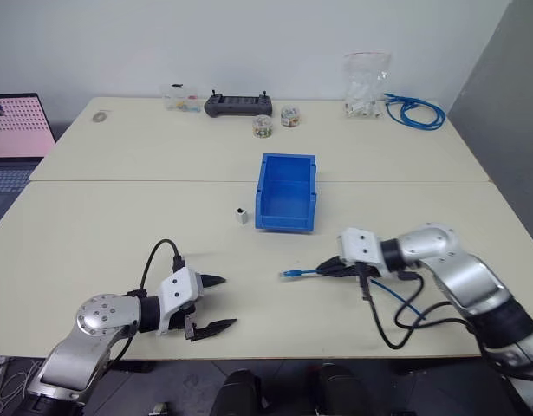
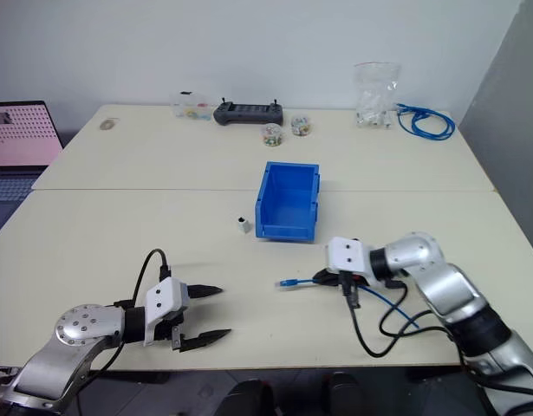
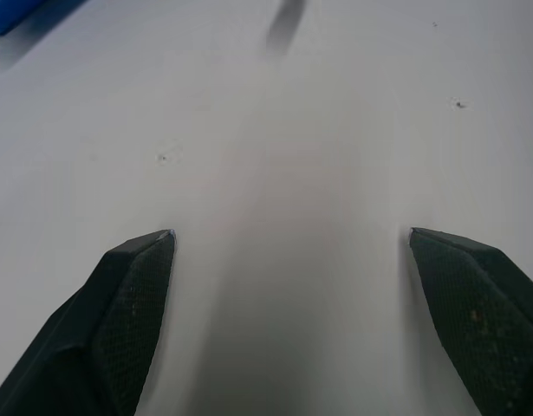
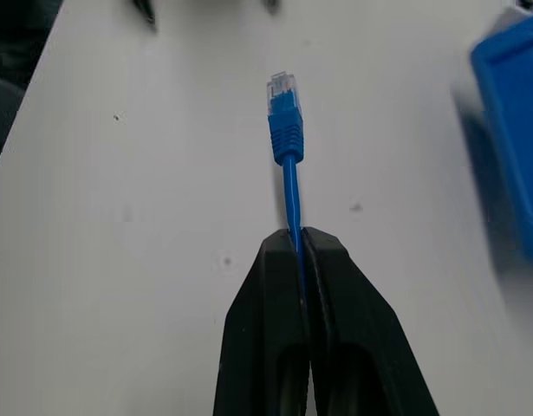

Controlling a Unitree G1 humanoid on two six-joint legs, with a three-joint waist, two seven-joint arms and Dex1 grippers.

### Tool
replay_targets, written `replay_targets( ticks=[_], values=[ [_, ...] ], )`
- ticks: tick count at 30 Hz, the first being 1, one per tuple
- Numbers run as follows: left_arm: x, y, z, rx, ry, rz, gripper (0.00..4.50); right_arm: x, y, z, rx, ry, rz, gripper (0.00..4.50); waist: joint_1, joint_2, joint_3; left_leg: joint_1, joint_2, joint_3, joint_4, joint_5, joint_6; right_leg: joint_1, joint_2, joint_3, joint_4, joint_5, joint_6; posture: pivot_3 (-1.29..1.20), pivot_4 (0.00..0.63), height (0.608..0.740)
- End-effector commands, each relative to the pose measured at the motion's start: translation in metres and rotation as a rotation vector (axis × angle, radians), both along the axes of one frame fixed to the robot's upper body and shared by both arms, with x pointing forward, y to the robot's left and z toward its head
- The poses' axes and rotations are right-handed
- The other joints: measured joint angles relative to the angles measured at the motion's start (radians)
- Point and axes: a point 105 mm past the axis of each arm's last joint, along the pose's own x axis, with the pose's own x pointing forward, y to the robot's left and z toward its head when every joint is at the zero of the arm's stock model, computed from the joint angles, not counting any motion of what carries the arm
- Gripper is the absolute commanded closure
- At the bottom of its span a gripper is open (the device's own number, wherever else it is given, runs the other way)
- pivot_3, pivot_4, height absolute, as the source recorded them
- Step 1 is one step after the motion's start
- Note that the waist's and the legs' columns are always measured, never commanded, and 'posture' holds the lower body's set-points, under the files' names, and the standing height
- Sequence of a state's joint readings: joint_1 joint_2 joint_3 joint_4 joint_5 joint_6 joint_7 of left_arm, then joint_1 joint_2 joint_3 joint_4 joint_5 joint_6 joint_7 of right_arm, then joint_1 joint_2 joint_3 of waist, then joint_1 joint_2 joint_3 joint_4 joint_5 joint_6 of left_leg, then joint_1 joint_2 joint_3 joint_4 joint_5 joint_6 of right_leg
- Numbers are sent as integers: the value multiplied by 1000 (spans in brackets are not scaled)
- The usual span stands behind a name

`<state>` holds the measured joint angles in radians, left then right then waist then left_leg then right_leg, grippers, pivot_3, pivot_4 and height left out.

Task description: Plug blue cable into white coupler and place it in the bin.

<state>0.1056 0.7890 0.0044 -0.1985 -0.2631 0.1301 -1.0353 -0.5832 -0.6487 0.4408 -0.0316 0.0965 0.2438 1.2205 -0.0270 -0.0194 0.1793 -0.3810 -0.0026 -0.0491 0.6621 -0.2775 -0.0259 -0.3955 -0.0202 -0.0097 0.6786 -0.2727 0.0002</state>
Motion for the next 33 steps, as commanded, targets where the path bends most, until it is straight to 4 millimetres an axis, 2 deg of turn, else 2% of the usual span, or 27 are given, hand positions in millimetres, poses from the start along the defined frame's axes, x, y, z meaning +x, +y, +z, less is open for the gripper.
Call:
replay_targets(
  ticks=[1,5,11,14,17,19,22,27,33],
  values=[
    [0,0,10,3,-56,7,0,10,8,-7,-57,-6,85,4482,3,0,0,0,0,0,0,0,0,0,0,0,0,0,0,0,150,740],
    [0,-1,10,1,-65,13,0,16,19,-12,-70,28,127,4482,5,0,0,-1,0,-1,0,0,0,0,-1,-1,0,0,-1,0,150,740],
    [11,-6,17,-10,-122,16,0,25,20,-15,-91,32,126,3096,4,0,1,0,-1,-1,0,0,0,0,-1,-1,1,0,-1,0,150,740],
    [17,-14,22,-29,-149,-7,0,29,18,0,-36,33,85,2451,4,0,1,0,-1,-1,0,0,0,0,-1,-1,2,0,-1,0,150,740],
    [20,-22,24,-45,-164,-39,0,21,13,24,60,47,50,1723,5,1,1,-1,-1,-1,0,0,0,-1,-1,-1,2,0,-1,0,150,740],
    [21,-27,24,-55,-164,-61,0,8,8,36,135,69,7,1151,7,1,1,-1,-1,-1,0,0,0,-1,-1,-1,2,0,-1,0,150,740],
    [23,-34,21,-58,-151,-99,0,-17,-3,37,213,122,-88,406,13,1,1,-1,-1,-2,0,0,0,-1,-2,-2,1,0,-1,0,150,740],
    [34,-40,15,-31,-152,-144,0,-44,-17,25,275,188,-292,406,25,1,1,-2,-2,-2,0,0,0,0,-2,-2,1,0,0,0,150,740],
    [47,-54,10,-23,-138,-209,0,-59,-21,20,305,205,-413,406,16,1,1,-1,-1,-1,0,0,0,0,0,-1,1,-2,4,0,150,740]
  ],
)
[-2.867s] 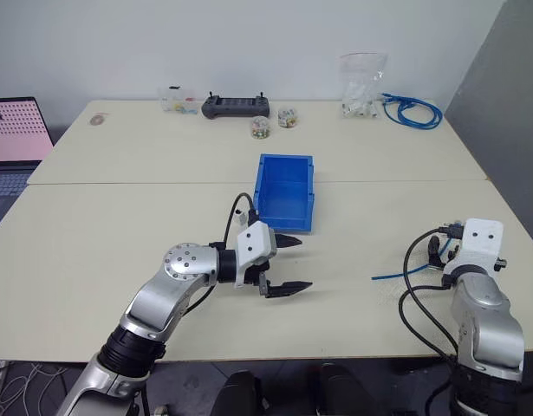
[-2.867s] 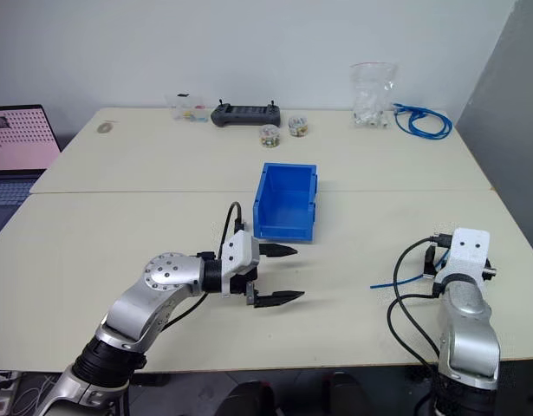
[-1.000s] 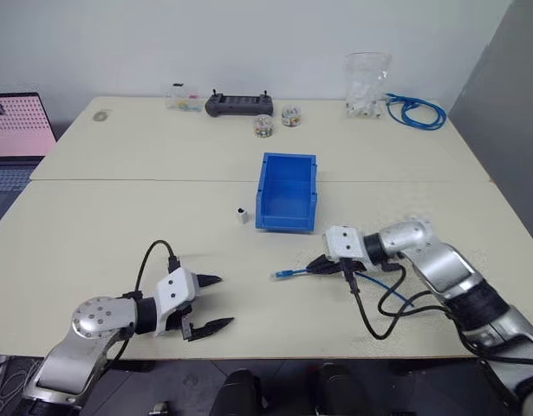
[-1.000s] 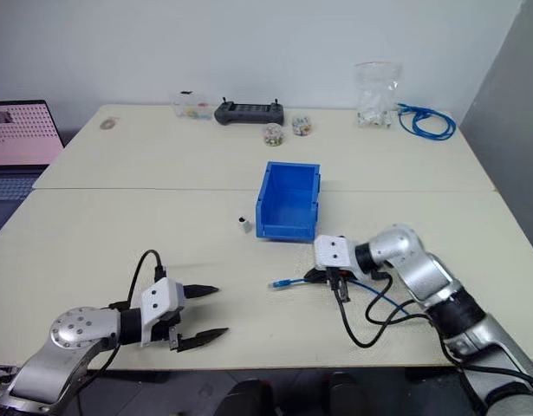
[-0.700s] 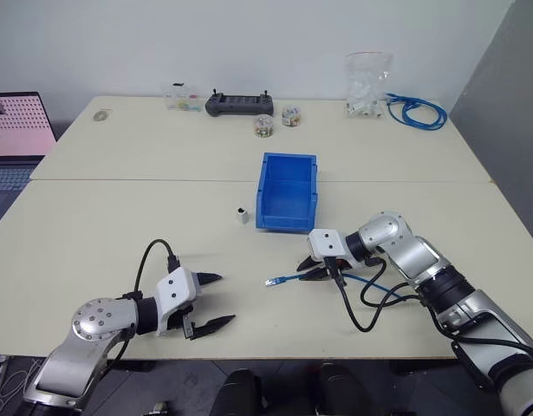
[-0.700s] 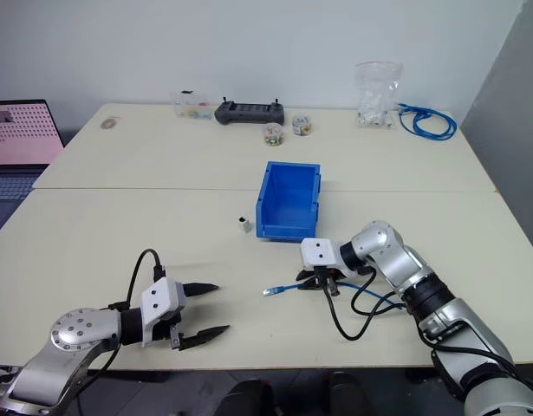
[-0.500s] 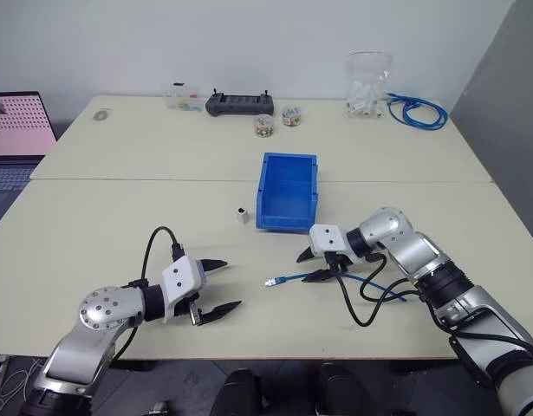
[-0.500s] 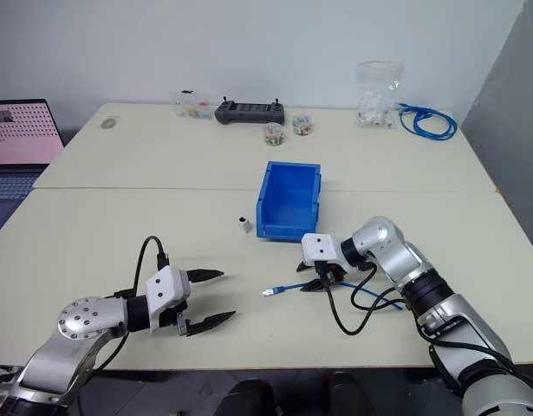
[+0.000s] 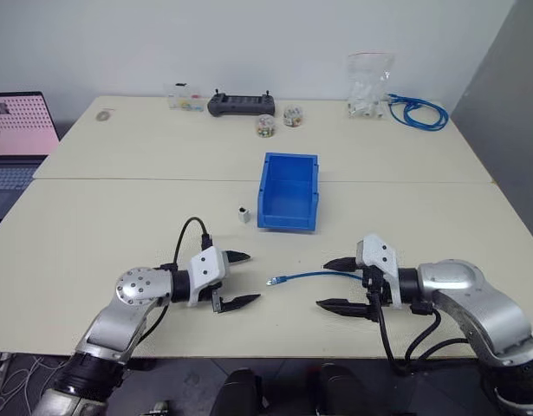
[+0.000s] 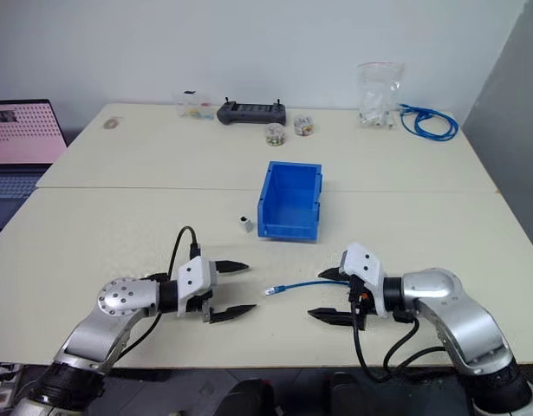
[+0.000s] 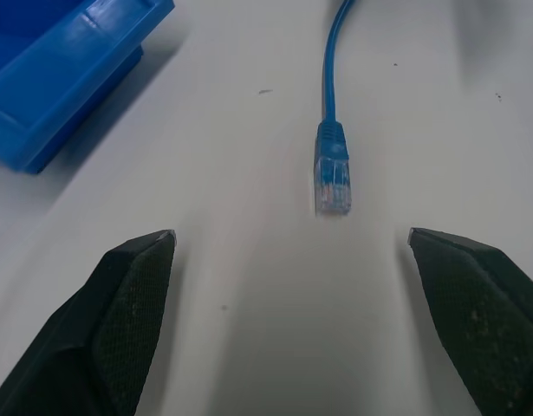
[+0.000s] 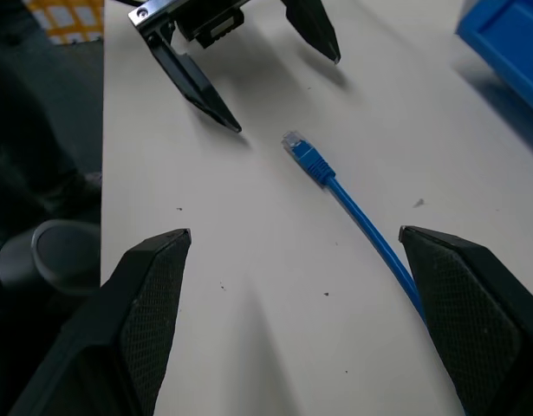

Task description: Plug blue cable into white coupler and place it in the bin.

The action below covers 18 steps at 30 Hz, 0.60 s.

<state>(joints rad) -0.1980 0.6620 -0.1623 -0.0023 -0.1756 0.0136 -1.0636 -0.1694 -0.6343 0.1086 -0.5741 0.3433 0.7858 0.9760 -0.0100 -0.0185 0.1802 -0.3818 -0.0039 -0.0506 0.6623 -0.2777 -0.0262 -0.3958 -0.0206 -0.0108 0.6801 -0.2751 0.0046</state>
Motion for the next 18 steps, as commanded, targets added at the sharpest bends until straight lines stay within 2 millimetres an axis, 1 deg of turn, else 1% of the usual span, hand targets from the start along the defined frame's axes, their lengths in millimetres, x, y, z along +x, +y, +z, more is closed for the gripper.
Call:
replay_targets(
  ticks=[1,3,5,6,7,12,15,16,18],
  values=[
    [4,-11,-2,20,3,-71,0,-7,-1,9,20,-29,-46,406,0,0,0,0,0,0,0,0,0,0,0,0,0,0,0,0,150,740],
    [7,-15,-6,44,17,-105,0,-10,-3,8,11,-26,-65,406,3,0,0,0,0,-1,0,0,0,0,0,-1,0,0,0,0,150,740],
    [7,-16,-8,67,28,-128,338,-10,-4,8,8,-26,-81,377,3,0,0,-1,-1,0,0,0,0,0,0,0,0,0,0,0,150,740],
    [7,-16,-10,80,30,-138,401,-10,-5,8,8,-27,-88,377,2,0,0,-1,-1,0,0,0,0,0,0,0,0,0,0,0,150,740],
    [8,-17,-11,93,26,-145,655,-10,-5,9,7,-28,-95,377,2,0,0,-1,-1,0,0,0,0,0,0,0,0,0,0,0,150,740],
    [9,-24,-14,124,28,-167,1574,-10,-8,9,3,-31,-116,377,4,0,0,0,-1,0,0,0,0,1,0,0,0,0,0,0,150,740],
    [7,-24,-17,151,30,-175,2265,-11,-8,10,6,-32,-119,377,5,0,0,0,-1,0,0,0,0,1,0,0,0,0,0,0,150,740],
    [6,-23,-18,168,25,-179,2426,-11,-8,12,14,-32,-118,377,5,0,0,0,-1,-1,0,0,0,1,0,0,0,0,0,0,150,740],
    [5,-21,-21,219,-9,-194,2858,-11,-8,14,21,-34,-119,377,5,0,0,0,-1,-1,0,0,0,1,0,0,0,0,1,0,150,740]
  ],
)
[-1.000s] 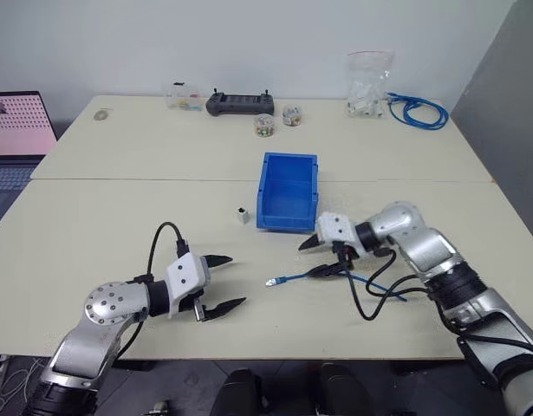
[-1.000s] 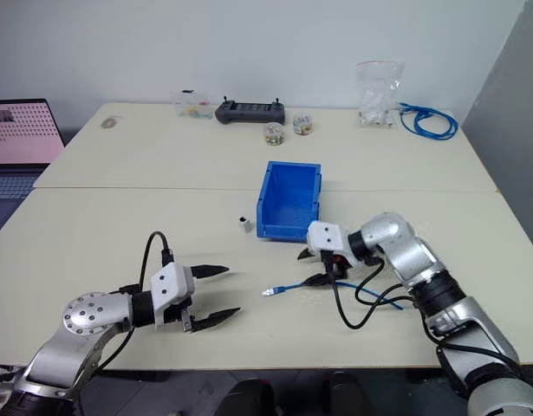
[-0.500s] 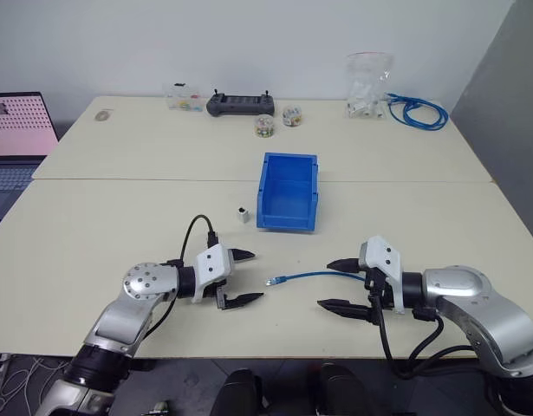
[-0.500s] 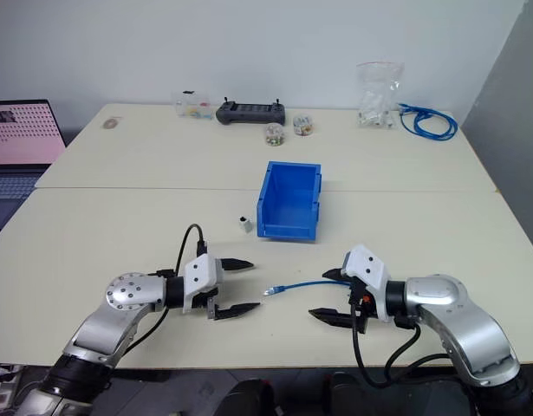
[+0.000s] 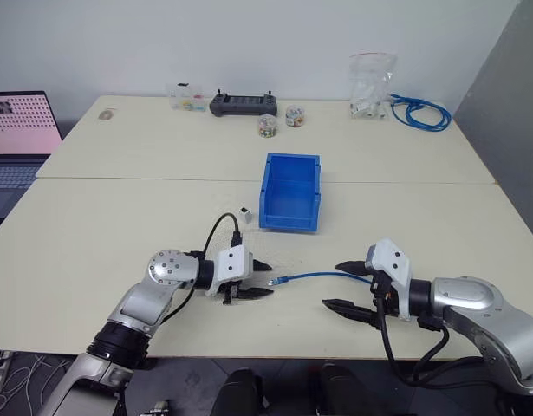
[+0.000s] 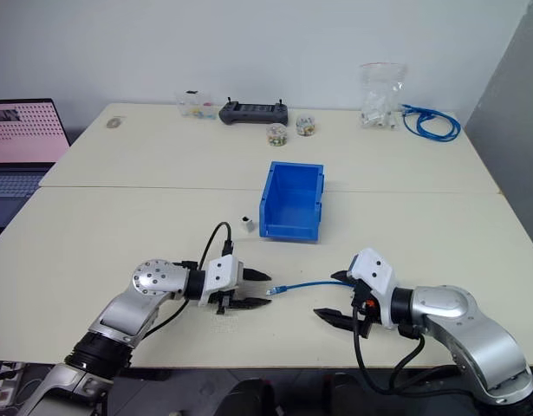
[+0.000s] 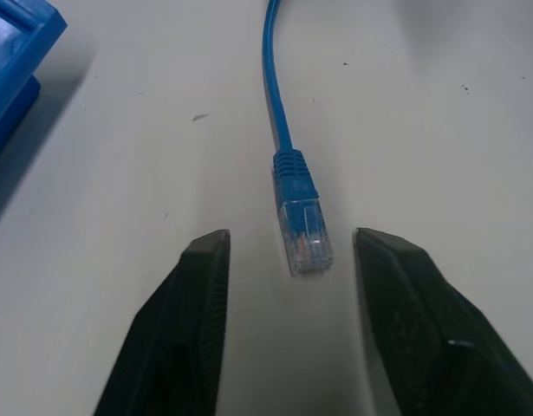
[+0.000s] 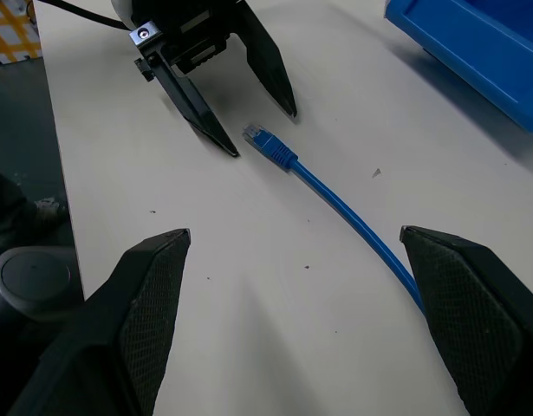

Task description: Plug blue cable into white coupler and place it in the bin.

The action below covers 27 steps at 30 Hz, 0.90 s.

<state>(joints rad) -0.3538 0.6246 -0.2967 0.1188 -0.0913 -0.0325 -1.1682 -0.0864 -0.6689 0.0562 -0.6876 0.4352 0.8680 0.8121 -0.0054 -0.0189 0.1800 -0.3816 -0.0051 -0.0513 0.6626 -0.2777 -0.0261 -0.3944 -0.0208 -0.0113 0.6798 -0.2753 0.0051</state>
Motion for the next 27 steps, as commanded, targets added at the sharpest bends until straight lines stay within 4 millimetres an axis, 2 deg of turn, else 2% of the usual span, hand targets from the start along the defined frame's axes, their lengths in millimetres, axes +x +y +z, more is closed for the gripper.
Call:
replay_targets(
  ticks=[1,5,7,13,15,20,24,27],
  values=[
    [-3,5,-13,121,-50,-16,3048,-3,0,13,19,-42,8,377,0,0,0,0,0,0,0,0,0,0,0,0,0,0,0,0,150,740],
    [2,5,-14,149,-90,11,3947,-2,-2,16,3,-52,0,377,1,0,0,3,0,-1,0,0,0,4,0,0,-1,0,0,0,150,740],
    [3,6,-15,161,-98,16,4250,-5,-1,17,5,-46,9,377,1,0,0,4,0,-1,0,0,0,5,0,0,-1,0,0,0,150,740],
    [6,2,-9,160,-92,33,4251,-11,-1,16,15,-44,20,377,1,0,-1,4,0,-1,0,0,0,5,0,0,-1,0,1,0,150,740],
    [8,-4,-2,124,-62,51,4251,-11,0,20,31,-68,13,377,0,0,-1,4,0,0,0,0,0,5,0,0,-1,0,1,0,150,740],
    [19,-24,29,-6,45,91,4251,-18,5,33,112,-132,6,377,0,-2,0,3,0,-1,0,0,0,5,1,-1,-1,-1,2,0,150,740],
    [33,-32,51,-107,162,144,4251,-26,4,33,159,-128,-6,377,2,-4,2,1,-1,-3,1,0,0,4,2,-3,-2,-1,3,0,150,740],
    [31,-38,66,-181,309,124,4251,-31,3,28,246,1,-43,377,-2,-4,2,1,-1,-2,0,0,0,4,1,-1,-2,-2,3,0,150,740]
  ],
)
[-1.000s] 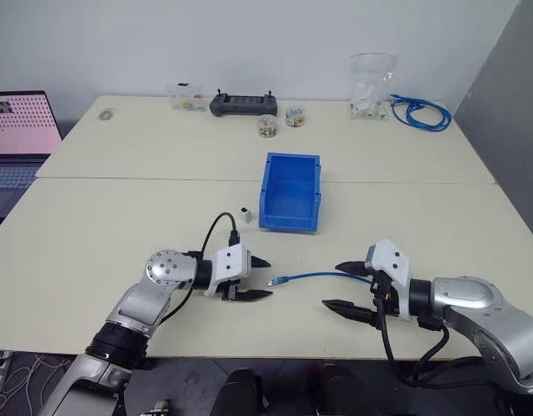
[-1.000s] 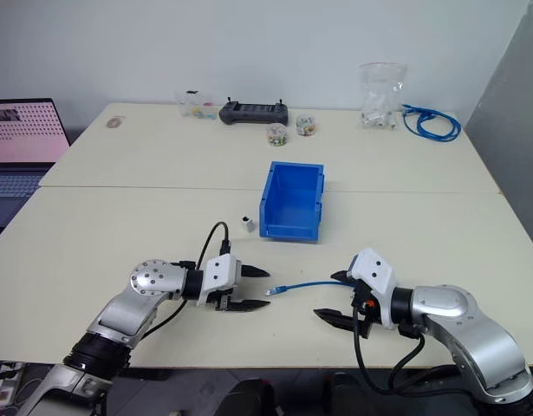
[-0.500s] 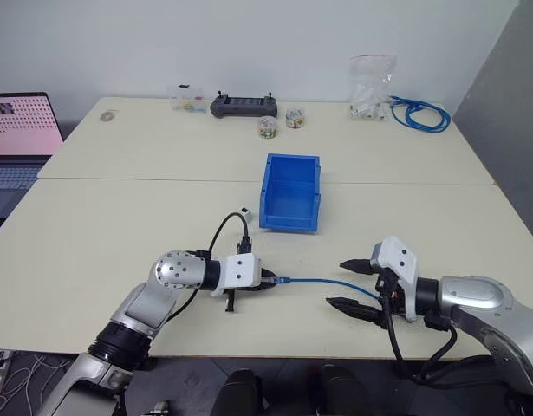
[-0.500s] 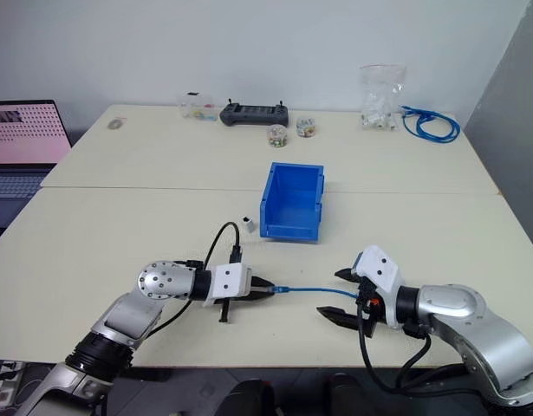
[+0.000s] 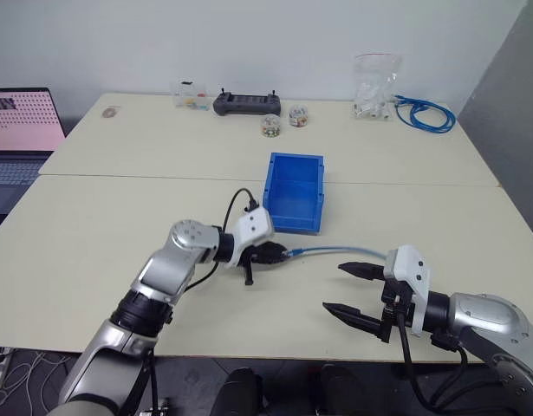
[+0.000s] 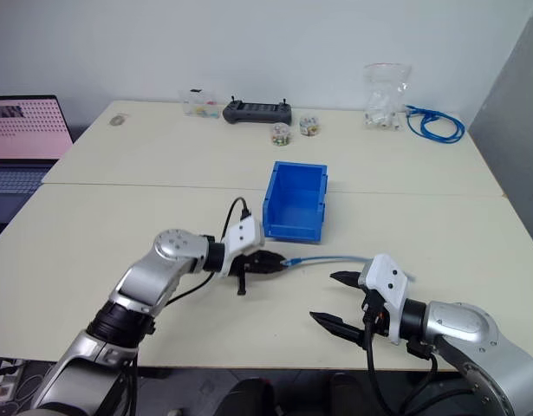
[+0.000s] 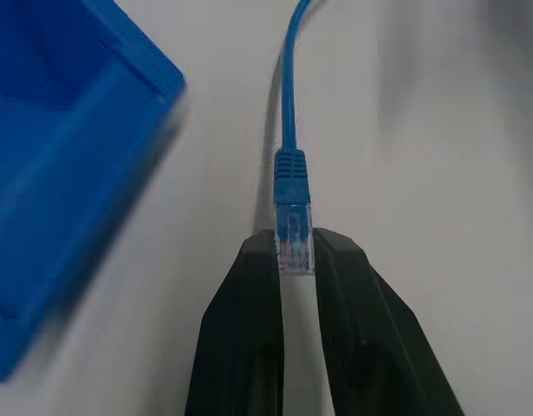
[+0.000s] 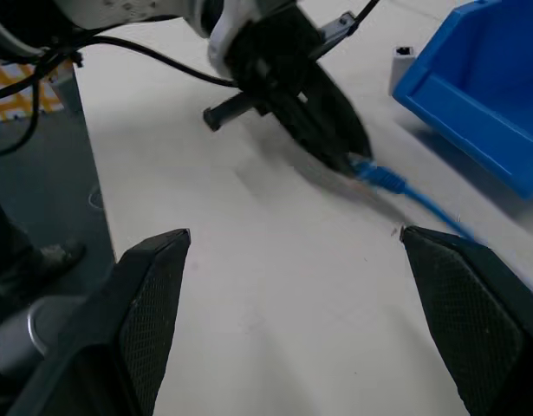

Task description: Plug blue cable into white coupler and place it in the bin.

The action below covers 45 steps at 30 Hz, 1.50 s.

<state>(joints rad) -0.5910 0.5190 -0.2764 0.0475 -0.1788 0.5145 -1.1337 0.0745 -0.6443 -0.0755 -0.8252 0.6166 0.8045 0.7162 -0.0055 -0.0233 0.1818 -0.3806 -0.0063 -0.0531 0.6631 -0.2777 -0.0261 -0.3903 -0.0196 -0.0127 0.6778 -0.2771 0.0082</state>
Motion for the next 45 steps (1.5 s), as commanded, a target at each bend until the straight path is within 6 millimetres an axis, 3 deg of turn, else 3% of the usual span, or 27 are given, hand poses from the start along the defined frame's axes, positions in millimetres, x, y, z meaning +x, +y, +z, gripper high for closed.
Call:
replay_targets(
  ticks=[1,7,12,19,29,32,45],
  values=[
    [-7,-6,22,-129,162,-44,4251,-7,3,9,114,67,0,377,-3,0,0,0,0,0,0,0,0,0,0,0,0,0,0,0,150,740],
    [-23,-12,61,-336,406,-126,4251,1,4,16,238,105,-74,377,-11,0,0,0,1,-1,0,0,0,0,0,-1,1,0,0,0,150,740],
    [-34,-12,78,-437,539,-155,4251,7,6,26,333,111,-99,377,-20,0,0,1,1,-1,0,0,0,0,-1,0,1,0,0,0,150,740],
    [-50,-12,87,-509,647,-183,4251,18,18,57,548,121,-65,377,-24,0,0,1,1,-1,0,0,0,0,-1,1,1,0,0,0,150,740],
    [-55,-12,87,-536,662,-175,4251,27,28,70,631,171,-13,377,-22,0,0,1,1,0,0,0,0,-1,-2,1,1,0,0,0,150,740],
    [-55,-12,87,-542,658,-173,4251,26,29,69,630,188,-1,854,-22,0,0,1,1,0,0,0,0,-1,-2,2,1,0,0,0,150,740],
    [-56,-9,78,-538,655,-156,4251,23,28,68,613,213,28,3938,-22,0,0,0,1,0,-1,0,0,-1,-2,2,1,0,0,0,150,740]
  ],
)
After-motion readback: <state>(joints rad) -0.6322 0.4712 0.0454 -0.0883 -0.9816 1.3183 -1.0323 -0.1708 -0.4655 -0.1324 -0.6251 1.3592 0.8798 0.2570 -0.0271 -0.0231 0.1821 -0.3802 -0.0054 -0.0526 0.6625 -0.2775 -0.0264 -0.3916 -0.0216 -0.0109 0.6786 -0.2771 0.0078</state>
